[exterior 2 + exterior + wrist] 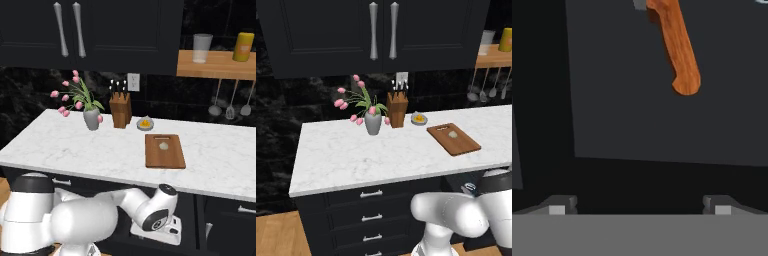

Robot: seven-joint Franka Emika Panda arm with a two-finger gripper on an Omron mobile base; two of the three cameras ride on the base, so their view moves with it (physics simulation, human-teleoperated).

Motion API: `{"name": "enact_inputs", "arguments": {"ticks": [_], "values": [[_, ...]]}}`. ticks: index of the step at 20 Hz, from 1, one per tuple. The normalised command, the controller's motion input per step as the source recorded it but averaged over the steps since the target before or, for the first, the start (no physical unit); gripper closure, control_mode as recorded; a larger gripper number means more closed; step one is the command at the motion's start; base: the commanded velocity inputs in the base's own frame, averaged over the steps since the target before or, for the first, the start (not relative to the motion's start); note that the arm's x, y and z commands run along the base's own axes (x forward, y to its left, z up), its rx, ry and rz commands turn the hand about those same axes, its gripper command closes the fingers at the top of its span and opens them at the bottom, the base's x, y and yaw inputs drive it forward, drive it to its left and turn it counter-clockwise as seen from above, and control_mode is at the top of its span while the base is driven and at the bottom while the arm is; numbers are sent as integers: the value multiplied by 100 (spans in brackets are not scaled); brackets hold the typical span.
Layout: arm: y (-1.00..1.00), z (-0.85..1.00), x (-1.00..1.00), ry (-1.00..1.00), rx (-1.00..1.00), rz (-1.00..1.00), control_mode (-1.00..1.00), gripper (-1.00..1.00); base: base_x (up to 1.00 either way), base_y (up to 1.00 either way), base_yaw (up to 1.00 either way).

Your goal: Place the appropriate cutting tool for cutting the garlic skin on the cutting board.

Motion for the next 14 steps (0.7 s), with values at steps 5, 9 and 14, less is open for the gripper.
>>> {"name": "enact_inputs", "arguments": {"ticks": [5,9,14], "values": [[0,0,35,0,0,0,-100,-100,0,0,0],[-2,0,96,-1,0,0,-100,-100,0,0,0],[-27,0,59,0,0,0,-100,-100,0,0,0]]}}
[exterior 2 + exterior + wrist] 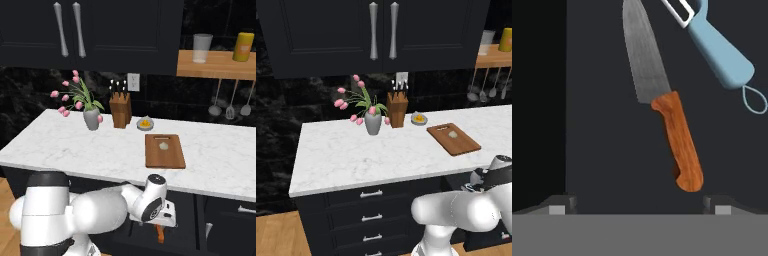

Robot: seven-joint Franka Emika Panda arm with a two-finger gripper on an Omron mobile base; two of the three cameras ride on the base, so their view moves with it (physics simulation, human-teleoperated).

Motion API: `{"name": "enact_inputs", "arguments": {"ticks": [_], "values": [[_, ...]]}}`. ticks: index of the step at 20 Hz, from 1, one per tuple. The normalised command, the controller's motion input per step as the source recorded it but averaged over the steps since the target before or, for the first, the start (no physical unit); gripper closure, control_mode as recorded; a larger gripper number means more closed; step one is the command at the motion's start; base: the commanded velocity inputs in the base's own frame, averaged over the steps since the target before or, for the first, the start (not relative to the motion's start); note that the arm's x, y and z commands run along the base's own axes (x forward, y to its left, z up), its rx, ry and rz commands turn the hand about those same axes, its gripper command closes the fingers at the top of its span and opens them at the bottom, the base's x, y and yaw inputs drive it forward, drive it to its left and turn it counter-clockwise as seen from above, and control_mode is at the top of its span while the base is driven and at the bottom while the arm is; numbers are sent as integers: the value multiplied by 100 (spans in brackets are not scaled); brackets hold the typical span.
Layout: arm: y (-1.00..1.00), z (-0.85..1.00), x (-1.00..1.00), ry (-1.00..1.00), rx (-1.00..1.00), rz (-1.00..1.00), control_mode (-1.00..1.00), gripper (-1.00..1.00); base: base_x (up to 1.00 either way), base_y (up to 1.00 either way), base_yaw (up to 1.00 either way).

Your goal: Place the appropriate cutting tool for cutting the garlic skin on the cutting board.

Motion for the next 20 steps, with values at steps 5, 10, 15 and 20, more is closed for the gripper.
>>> {"name": "enact_inputs", "arguments": {"ticks": [5,10,15,20], "values": [[-28,0,4,1,0,0,-100,-100,0,0,0],[-16,-9,0,0,0,0,-100,-100,0,0,0],[0,-22,-1,0,0,0,-100,-100,0,0,0],[0,-33,-17,0,0,-1,-100,-100,0,0,0]]}}
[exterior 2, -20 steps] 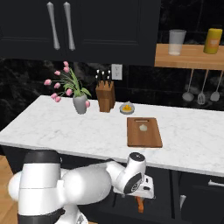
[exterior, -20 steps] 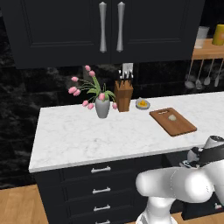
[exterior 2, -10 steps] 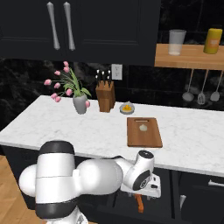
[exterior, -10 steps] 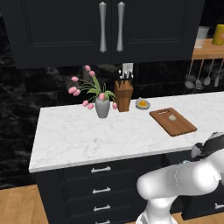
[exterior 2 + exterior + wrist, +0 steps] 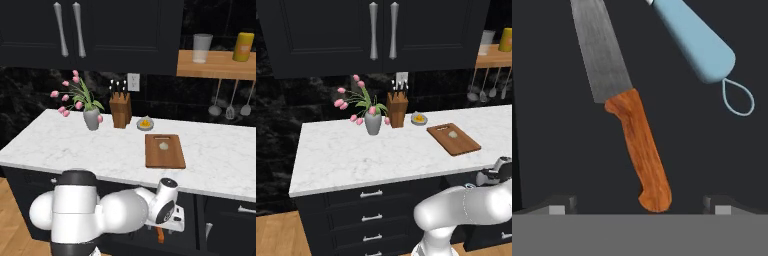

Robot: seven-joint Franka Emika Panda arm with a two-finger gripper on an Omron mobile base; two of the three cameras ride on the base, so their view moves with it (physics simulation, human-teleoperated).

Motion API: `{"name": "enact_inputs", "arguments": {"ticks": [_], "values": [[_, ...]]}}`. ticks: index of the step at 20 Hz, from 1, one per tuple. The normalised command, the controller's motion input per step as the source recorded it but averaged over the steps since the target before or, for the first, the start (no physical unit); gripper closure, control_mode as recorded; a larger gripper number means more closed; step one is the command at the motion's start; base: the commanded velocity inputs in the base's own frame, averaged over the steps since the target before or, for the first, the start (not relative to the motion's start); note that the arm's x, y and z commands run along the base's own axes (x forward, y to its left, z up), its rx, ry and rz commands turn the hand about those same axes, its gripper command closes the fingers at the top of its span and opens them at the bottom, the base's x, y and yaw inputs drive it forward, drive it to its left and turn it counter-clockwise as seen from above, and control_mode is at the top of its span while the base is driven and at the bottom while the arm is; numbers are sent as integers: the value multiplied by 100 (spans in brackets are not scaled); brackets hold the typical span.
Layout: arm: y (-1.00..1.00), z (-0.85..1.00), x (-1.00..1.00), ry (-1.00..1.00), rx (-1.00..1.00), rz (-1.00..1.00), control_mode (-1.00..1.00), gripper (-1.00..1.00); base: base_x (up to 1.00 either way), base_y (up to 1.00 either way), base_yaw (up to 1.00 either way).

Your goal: Place the appropriate cutting tool for cutting the garlic skin on the cutting board.

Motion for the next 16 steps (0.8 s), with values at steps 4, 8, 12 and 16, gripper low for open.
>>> {"name": "enact_inputs", "arguments": {"ticks": [4,8,12,16], "values": [[0,-37,-3,0,0,-1,-100,-100,0,0,0],[0,-14,0,0,0,0,-100,-100,0,0,0],[0,-15,0,0,0,0,-100,-100,0,0,0],[0,-20,0,0,0,0,-100,-100,0,0,0]]}}
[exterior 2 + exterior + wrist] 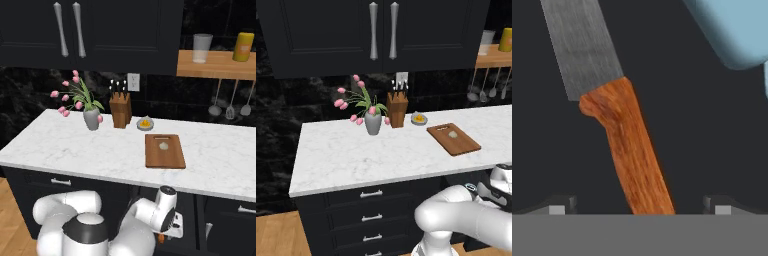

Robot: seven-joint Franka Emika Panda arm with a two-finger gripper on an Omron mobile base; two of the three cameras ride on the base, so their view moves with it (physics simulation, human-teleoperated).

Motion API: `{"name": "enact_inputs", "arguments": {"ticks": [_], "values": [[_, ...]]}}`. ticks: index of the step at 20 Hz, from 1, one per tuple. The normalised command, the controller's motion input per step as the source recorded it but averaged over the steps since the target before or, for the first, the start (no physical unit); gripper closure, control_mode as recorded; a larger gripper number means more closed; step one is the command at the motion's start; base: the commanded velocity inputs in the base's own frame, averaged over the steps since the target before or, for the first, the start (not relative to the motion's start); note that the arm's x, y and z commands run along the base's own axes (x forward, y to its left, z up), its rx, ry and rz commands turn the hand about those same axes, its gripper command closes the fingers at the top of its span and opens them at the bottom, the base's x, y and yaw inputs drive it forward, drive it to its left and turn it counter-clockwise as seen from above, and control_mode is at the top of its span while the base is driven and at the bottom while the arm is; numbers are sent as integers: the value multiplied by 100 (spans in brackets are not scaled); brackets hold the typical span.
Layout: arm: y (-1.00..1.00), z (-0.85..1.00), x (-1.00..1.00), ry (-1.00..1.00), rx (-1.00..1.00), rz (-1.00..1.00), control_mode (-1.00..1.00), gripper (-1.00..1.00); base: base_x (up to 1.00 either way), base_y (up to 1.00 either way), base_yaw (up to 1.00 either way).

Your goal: Place the appropriate cutting tool for cutting the garlic skin on the cutting board.

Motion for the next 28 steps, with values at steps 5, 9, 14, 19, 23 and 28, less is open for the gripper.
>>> {"name": "enact_inputs", "arguments": {"ticks": [5,9,14,19,23,28], "values": [[0,-7,3,0,0,0,-100,-100,0,0,0],[-1,-3,1,0,0,0,-100,-100,0,0,0],[0,-18,-5,-1,0,0,-100,100,0,0,0],[0,-8,-4,-3,0,0,-100,100,0,0,0],[0,3,0,-6,0,0,-100,100,0,0,0],[-3,14,-20,-6,0,2,-100,100,0,0,0]]}}
